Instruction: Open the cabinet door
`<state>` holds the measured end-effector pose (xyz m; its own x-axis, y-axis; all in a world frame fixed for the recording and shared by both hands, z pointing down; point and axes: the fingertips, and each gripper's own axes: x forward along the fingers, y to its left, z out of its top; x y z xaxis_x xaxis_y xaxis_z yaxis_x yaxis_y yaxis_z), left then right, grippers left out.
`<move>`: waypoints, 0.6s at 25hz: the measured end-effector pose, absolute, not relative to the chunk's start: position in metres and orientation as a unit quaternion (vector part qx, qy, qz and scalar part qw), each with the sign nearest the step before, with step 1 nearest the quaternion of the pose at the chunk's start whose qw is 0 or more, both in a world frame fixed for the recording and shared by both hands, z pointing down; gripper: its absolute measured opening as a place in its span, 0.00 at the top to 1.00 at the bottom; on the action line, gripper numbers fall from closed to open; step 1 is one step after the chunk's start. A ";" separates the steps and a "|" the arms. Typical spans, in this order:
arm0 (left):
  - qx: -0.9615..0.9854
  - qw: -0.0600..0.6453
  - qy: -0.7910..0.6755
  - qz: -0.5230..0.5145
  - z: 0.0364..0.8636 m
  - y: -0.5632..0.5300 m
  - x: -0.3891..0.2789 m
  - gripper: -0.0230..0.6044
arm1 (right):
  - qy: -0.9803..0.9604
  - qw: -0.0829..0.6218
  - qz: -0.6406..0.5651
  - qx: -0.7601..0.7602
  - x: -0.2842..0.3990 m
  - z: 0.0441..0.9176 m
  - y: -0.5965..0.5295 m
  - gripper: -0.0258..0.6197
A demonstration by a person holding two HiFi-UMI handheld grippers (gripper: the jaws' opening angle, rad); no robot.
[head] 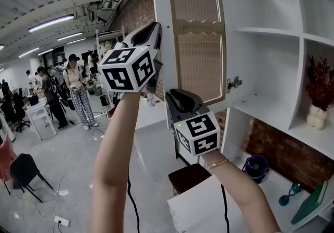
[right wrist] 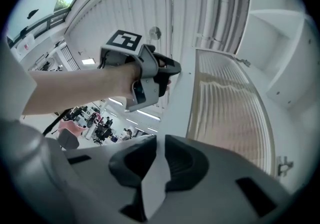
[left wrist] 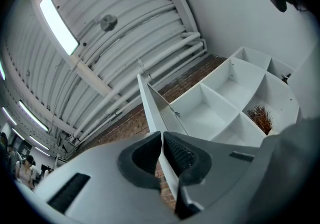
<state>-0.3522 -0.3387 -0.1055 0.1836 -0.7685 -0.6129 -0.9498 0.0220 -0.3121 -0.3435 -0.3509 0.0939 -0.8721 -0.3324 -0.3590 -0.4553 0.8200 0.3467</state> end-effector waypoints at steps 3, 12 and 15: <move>-0.686 0.349 0.626 0.128 -0.105 -0.340 -0.353 0.94 | 0.942 0.143 0.219 -0.210 -0.344 0.093 -0.352 0.89; -0.678 0.349 0.633 0.132 -0.100 -0.339 -0.354 0.94 | 0.945 0.139 0.209 -0.208 -0.344 0.094 -0.352 0.89; -0.679 0.345 0.633 0.136 -0.095 -0.335 -0.351 0.94 | 0.949 0.137 0.197 -0.202 -0.341 0.092 -0.350 0.92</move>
<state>-0.3510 -0.3352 -0.0946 0.1618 -0.7665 -0.6216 -0.9539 0.0399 -0.2975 -0.3409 -0.3496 0.0925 -0.8807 -0.3295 -0.3402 -0.4377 0.8406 0.3191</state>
